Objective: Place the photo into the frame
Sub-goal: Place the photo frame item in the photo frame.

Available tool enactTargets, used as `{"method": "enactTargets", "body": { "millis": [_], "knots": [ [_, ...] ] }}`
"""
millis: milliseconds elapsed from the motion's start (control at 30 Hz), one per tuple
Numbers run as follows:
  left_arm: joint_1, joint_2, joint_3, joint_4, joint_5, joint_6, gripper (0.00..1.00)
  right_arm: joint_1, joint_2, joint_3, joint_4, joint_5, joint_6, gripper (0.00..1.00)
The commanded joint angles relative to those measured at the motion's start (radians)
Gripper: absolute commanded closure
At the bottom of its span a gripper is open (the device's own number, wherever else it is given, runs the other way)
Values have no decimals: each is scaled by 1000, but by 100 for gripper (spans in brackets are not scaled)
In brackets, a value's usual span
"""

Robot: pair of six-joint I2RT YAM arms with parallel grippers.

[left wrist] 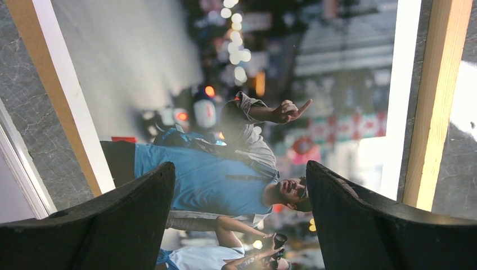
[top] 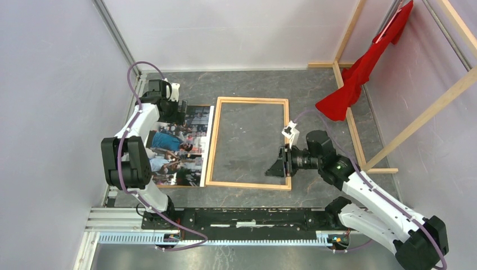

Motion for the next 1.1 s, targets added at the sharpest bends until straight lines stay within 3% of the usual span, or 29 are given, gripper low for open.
{"method": "enactTargets", "body": {
  "millis": [0,233,333,633,900,1067],
  "knots": [
    [1,-42,2,21,28,-27,8,6,-28,-94,-98,119,-73,56],
    [1,-45,3,12,39,-16,8,2,-37,-168,-152,312,-93,20],
    [-1,-39,4,12,44,-15,8,-9,-20,-165,-154,372,-99,13],
    [-1,-33,-6,9,56,-11,9,-113,33,-197,-47,364,-83,14],
    [-2,-29,-10,9,60,-2,10,-188,112,-223,118,242,-39,18],
    [-1,-27,-18,9,66,3,10,-204,119,-212,62,254,-44,19]
  ]
}}
